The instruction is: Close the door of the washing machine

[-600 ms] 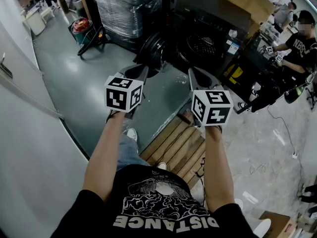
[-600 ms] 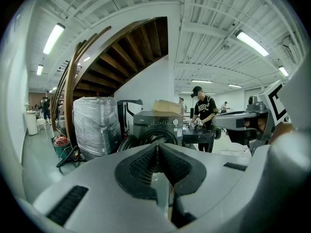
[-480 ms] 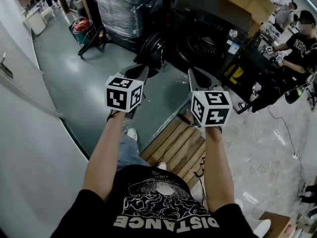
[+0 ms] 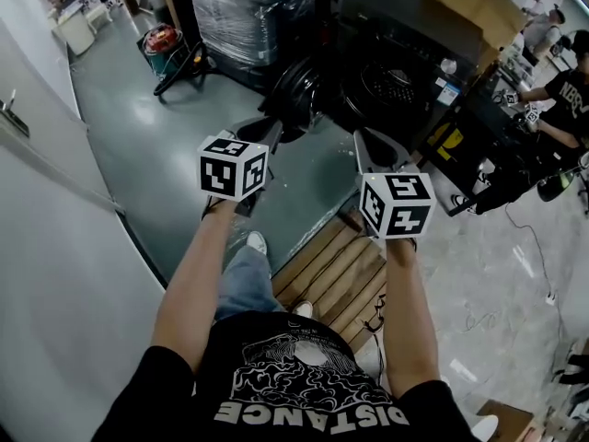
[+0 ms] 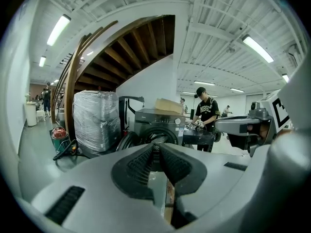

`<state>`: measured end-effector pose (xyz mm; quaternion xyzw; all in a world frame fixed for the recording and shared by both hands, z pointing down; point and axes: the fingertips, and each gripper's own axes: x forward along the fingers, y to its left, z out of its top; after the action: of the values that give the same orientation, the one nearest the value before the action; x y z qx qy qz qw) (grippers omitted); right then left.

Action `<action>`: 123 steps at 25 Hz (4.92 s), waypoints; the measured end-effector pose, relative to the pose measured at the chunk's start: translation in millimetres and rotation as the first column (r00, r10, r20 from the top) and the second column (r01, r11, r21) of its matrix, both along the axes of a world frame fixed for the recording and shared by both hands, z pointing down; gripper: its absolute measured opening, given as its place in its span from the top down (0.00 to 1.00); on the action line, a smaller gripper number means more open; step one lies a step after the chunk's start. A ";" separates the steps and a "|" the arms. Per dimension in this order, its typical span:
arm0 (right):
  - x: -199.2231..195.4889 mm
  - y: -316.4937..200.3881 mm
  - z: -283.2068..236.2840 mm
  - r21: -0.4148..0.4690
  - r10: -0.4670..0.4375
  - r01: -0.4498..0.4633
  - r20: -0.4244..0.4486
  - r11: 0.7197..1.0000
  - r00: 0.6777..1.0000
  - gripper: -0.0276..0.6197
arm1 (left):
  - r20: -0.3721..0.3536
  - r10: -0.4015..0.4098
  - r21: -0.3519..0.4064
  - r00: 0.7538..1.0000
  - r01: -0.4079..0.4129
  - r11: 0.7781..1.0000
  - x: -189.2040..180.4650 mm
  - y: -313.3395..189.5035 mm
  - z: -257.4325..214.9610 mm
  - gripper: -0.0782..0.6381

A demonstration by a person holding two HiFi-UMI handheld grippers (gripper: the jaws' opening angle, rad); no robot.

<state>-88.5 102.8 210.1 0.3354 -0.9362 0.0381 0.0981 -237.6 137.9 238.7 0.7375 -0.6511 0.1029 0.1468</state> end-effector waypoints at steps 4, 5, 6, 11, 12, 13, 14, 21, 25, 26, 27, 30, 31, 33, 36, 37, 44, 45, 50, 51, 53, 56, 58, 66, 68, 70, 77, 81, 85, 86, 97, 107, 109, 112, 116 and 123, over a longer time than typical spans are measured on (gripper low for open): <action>-14.2 -3.6 5.0 -0.013 -0.015 0.014 -0.012 1.000 1.000 0.92 | -0.019 -0.004 -0.017 1.000 0.003 1.000 -14.7 -7.7 4.8 0.83; -17.6 -5.4 7.5 -0.017 -0.016 0.016 -0.015 1.000 1.000 0.92 | -0.026 -0.001 -0.020 1.000 0.000 1.000 -18.1 -10.8 7.1 0.83; -21.3 -7.7 10.3 -0.021 -0.018 0.017 -0.018 1.000 1.000 0.92 | -0.034 0.003 -0.024 0.999 -0.004 1.000 -21.6 -14.3 9.6 0.82; -39.7 -24.5 23.6 -0.043 -0.022 0.021 -0.024 0.999 0.999 0.92 | -0.046 0.011 -0.048 0.999 -0.014 0.999 -41.0 -33.7 24.0 0.74; -43.5 -27.8 25.6 -0.046 -0.023 0.022 -0.025 0.999 0.999 0.92 | -0.046 0.013 -0.055 0.999 -0.015 0.998 -45.2 -37.1 27.6 0.74; -47.5 -31.1 27.4 -0.050 -0.023 0.022 -0.026 0.999 0.999 0.92 | -0.046 0.014 -0.061 0.999 -0.017 0.998 -49.5 -40.5 31.2 0.74; -51.8 -34.4 29.1 -0.054 -0.024 0.022 -0.026 0.998 0.999 0.92 | -0.047 0.016 -0.068 0.999 -0.019 0.997 -54.0 -44.0 34.6 0.73; -84.7 -55.5 37.9 -0.074 -0.023 0.021 -0.031 0.997 0.999 0.92 | -0.050 0.043 -0.112 0.998 -0.049 0.993 -86.5 -70.5 54.0 0.68; -98.7 -71.5 43.1 -0.083 -0.013 0.010 -0.031 0.997 0.999 0.92 | -0.057 0.066 -0.128 0.996 -0.073 0.989 -101.7 -91.4 64.7 0.65; -102.2 -75.7 44.5 -0.084 -0.011 0.009 -0.032 0.996 0.999 0.92 | -0.059 0.073 -0.135 0.996 -0.080 0.988 -105.0 -96.9 68.1 0.65; -106.0 -79.9 46.1 -0.084 -0.010 0.007 -0.034 0.996 0.999 0.92 | -0.059 0.080 -0.141 0.995 -0.087 0.986 -108.4 -102.4 72.0 0.64; -117.4 -94.6 53.2 -0.091 -0.007 0.003 -0.037 0.996 0.999 0.92 | -0.048 0.101 -0.162 0.994 -0.107 0.981 -118.9 -120.7 86.3 0.64; -121.1 -100.7 56.8 -0.096 -0.005 0.001 -0.039 0.995 0.999 0.92 | -0.047 0.108 -0.169 0.993 -0.114 0.979 -122.5 -128.1 92.0 0.63; -128.6 -113.3 64.6 -0.106 0.001 -0.006 -0.048 0.994 0.999 0.92 | -0.057 0.122 -0.187 0.991 -0.131 0.974 -129.9 -143.4 104.4 0.63; -140.6 -130.5 74.8 -0.121 0.013 -0.020 -0.062 0.992 0.998 0.92 | -0.083 0.139 -0.219 0.987 -0.154 0.963 -142.0 -162.5 124.5 0.61; -145.0 -136.0 77.5 -0.125 0.016 -0.024 -0.066 0.992 0.998 0.92 | -0.088 0.143 -0.229 0.986 -0.160 0.960 -146.8 -168.5 131.1 0.61; -165.6 -173.3 92.5 -0.143 0.048 -0.061 -0.093 0.988 0.994 0.92 | -0.107 0.197 -0.298 0.975 -0.220 0.929 -171.0 -207.5 173.3 0.61; -167.3 -178.5 94.5 -0.145 0.055 -0.069 -0.098 0.987 0.994 0.92 | -0.105 0.210 -0.309 0.972 -0.232 0.922 -173.1 -212.2 180.6 0.61; -173.8 -198.6 106.5 -0.156 0.077 -0.097 -0.129 0.983 0.989 0.92 | -0.093 0.268 -0.386 0.959 -0.282 0.878 -181.1 -230.0 219.2 0.61; -174.2 -201.9 109.5 -0.158 0.081 -0.103 -0.136 0.982 0.987 0.92 | -0.092 0.275 -0.394 0.957 -0.289 0.872 -182.2 -234.0 225.0 0.61; -174.2 -206.3 115.4 -0.164 0.093 -0.117 -0.147 0.979 0.985 0.92 | -0.097 0.288 -0.405 0.953 -0.302 0.863 -183.4 -241.0 235.9 0.61; -173.6 -208.9 123.0 -0.176 0.105 -0.134 -0.165 0.975 0.981 0.92 | -0.117 0.298 -0.409 0.947 -0.319 0.855 -182.9 -251.4 250.1 0.61; -171.3 -210.0 128.0 -0.181 0.113 -0.147 -0.183 0.973 0.977 0.92 | -0.133 0.300 -0.407 0.944 -0.328 0.852 -181.9 -259.2 257.6 0.61; -165.3 -214.8 146.9 -0.206 0.146 -0.191 -0.214 0.960 0.966 0.92 | -0.153 0.302 -0.421 0.941 -0.338 0.841 -182.7 -271.1 281.4 0.61; -164.9 -217.0 149.4 -0.207 0.148 -0.192 -0.211 0.959 0.966 0.92 | -0.151 0.307 -0.425 0.940 -0.342 0.838 -182.0 -272.5 284.5 0.61; -164.1 -219.2 153.5 -0.208 0.148 -0.192 -0.209 0.959 0.967 0.92 | -0.146 0.303 -0.430 0.942 -0.336 0.838 -182.5 -274.8 288.4 0.62; -153.7 -233.5 169.9 -0.218 0.144 -0.181 -0.174 0.959 0.974 0.92 | -0.123 0.246 -0.435 0.961 -0.275 0.857 -182.3 -284.7 296.1 0.70; -151.8 -238.2 174.1 -0.227 0.123 -0.154 -0.146 0.962 0.982 0.92 | -0.141 0.223 -0.438 0.965 -0.262 0.860 -177.9 -283.7 298.2 0.72; -140.6 -241.1 173.2 -0.235 0.100 -0.128 -0.125 0.964 0.987 0.92 | -0.119 0.192 -0.453 0.974 -0.225 0.862 -164.6 -278.9 298.2 0.72; -136.3 -242.7 172.0 -0.236 0.096 -0.122 -0.121 0.964 0.988 0.92 | -0.115 0.178 -0.453 0.977 -0.211 0.866 -160.4 -279.2 297.8 0.72; -71.7 -252.6 174.9 -0.261 0.069 -0.095 -0.106 0.961 0.992 0.92 | -0.114 0.107 -0.455 0.988 -0.148 0.878 -88.6 -274.5 297.0 0.73; -5.1 -258.1 184.9 -0.283 0.068 -0.097 -0.109 0.954 0.992 0.92 | -0.121 -0.022 -0.462 0.992 -0.037 0.886 -23.5 -281.0 296.9 0.73; 8.3 -261.0 185.9 -0.286 0.069 -0.098 -0.108 0.953 0.992 0.92 | -0.121 -0.056 -0.460 0.991 -0.006 0.888 -11.7 -284.1 296.1 0.73; 25.2 -264.9 185.8 -0.286 0.072 -0.100 -0.106 0.953 0.992 0.92 | -0.128 -0.092 -0.465 0.987 0.022 0.885 5.8 -289.0 295.8 0.73; 48.2 -269.8 187.3 -0.288 0.079 -0.106 -0.102 0.952 0.992 0.92 | -0.138 -0.128 -0.477 0.982 0.048 0.877 30.4 -295.1 296.8 0.72; 85.1 -285.7 193.8 -0.305 0.098 -0.122 -0.093 0.945 0.991 0.92 | -0.197 -0.159 -0.496 0.967 0.041 0.867 67.7 -312.0 298.3 0.70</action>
<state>-3.4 -182.9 403.9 0.3690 -0.8939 0.1770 0.1830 -169.8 -174.1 537.0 0.6484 -0.6199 0.1695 0.4081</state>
